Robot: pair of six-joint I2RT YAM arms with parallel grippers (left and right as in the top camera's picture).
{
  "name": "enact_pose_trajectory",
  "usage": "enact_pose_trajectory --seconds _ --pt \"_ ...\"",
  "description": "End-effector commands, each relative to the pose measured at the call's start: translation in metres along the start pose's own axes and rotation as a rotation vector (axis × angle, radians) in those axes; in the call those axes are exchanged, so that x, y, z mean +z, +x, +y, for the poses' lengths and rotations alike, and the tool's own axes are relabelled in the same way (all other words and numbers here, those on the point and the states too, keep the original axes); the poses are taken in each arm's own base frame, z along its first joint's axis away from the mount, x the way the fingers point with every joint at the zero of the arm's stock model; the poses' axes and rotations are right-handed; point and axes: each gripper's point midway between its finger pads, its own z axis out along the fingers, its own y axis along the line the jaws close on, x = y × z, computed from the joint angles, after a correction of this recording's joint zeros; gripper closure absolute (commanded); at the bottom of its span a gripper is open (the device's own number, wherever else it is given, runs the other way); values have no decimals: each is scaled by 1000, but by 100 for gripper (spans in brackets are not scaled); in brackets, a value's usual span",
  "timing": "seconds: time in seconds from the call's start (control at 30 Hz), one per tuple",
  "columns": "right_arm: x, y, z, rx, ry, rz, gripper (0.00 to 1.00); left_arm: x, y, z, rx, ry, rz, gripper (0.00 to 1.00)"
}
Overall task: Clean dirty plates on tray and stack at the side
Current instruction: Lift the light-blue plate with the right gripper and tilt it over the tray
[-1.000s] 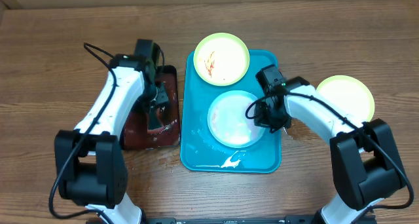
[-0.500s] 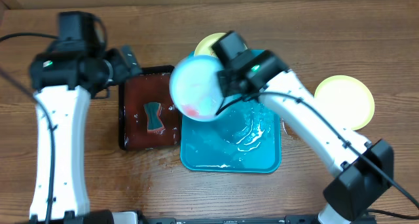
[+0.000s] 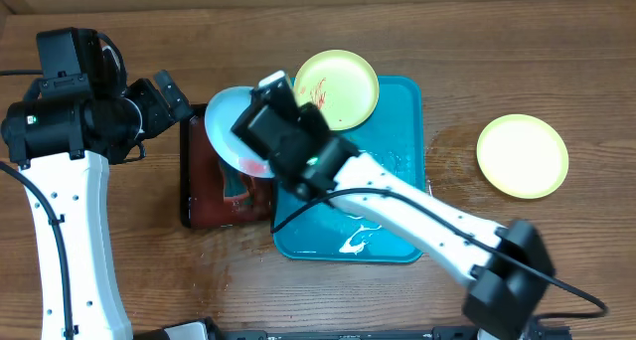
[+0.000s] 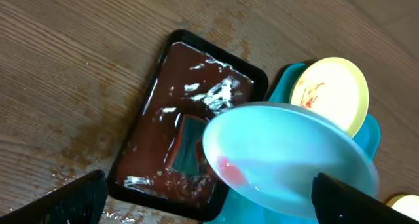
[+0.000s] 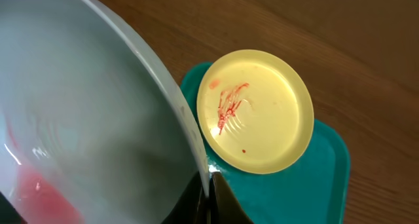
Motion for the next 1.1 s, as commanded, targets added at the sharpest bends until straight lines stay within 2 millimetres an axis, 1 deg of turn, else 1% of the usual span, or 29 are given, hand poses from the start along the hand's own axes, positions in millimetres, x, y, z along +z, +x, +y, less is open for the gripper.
enact_pose_trajectory --seconds 0.0,0.3,0.4,0.47,0.63,1.07 --pt "-11 -8 1 -28 127 -73 96 -11 -3 -3 12 19 -27 0" --pt "-48 -22 -3 -64 341 -215 96 -11 -3 -3 10 19 -28 0" --pt "-58 -23 1 -76 365 -241 96 -11 -3 -3 10 18 -27 0" --pt "-63 -22 8 -85 359 -251 96 -11 -3 -3 10 18 -27 0" --pt "-69 -21 18 -98 340 -263 96 -11 -3 -3 10 19 -27 0" --pt "-69 -21 18 -97 341 -262 96 -11 -3 -3 10 18 -27 0"
